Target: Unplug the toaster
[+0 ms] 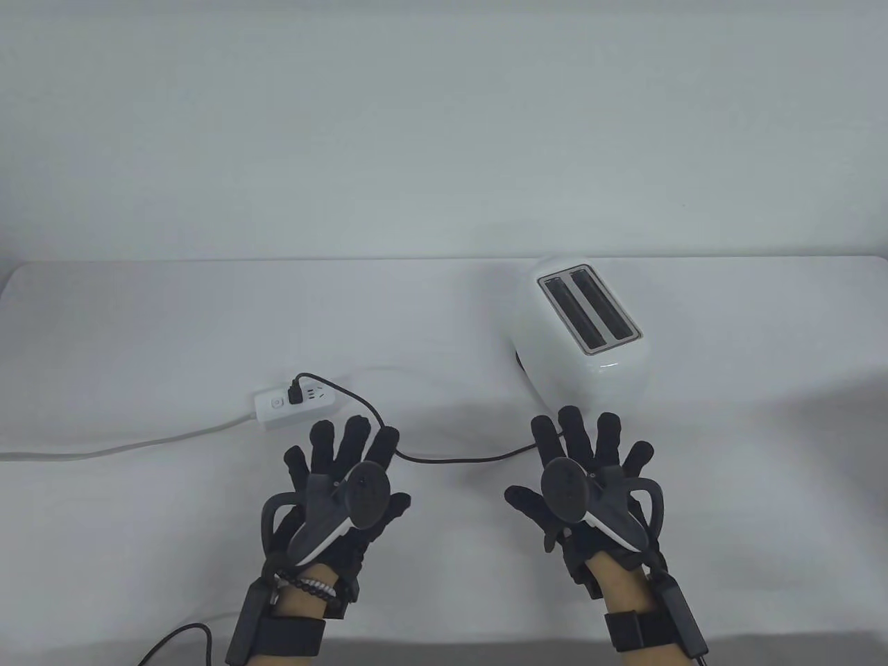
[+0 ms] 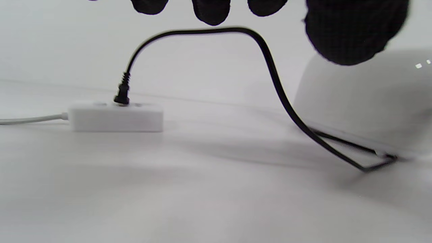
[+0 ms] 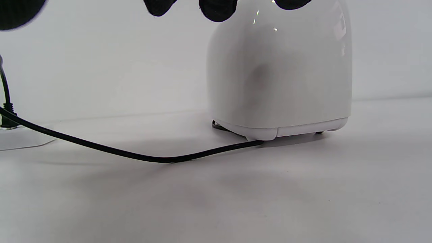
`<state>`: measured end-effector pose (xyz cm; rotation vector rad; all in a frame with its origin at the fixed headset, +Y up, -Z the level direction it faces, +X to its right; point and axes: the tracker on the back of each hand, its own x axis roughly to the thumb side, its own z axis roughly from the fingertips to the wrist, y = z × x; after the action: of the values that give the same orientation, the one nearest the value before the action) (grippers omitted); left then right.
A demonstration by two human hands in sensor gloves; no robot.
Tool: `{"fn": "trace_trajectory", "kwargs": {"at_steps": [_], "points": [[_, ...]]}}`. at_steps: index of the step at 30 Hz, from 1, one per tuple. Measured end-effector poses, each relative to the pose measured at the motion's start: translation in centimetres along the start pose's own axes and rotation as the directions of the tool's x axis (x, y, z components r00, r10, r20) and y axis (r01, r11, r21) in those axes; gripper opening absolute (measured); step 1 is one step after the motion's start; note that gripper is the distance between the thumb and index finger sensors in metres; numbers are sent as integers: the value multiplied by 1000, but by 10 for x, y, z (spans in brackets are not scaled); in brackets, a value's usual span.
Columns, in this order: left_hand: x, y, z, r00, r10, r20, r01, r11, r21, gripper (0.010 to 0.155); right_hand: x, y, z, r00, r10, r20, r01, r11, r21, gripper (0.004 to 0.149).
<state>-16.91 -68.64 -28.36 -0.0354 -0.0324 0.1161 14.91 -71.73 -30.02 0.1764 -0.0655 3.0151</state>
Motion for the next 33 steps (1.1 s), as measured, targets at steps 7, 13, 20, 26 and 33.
{"fn": "trace_trajectory", "kwargs": {"at_steps": [7,13,20,26,33], "points": [[-57,40,-20,980,-25,-196,30,999,23,92,0,-1,-1,1000,-25,13,25,1000,3,101],[-97,35,-53,920,-62,-386,29,995,-92,95,-1,-3,-2,999,-42,11,42,999,5,100],[-130,-2,-102,829,-149,-539,1,964,-265,99,-6,-9,-3,998,-70,-2,70,998,-6,100],[-135,-37,-134,811,-219,-542,7,930,-366,99,-6,-11,-4,998,-64,-2,64,998,-6,100],[-132,-54,-146,840,-189,-509,-21,925,-379,83,-14,-14,-7,996,-84,-17,84,996,-21,99]]}}
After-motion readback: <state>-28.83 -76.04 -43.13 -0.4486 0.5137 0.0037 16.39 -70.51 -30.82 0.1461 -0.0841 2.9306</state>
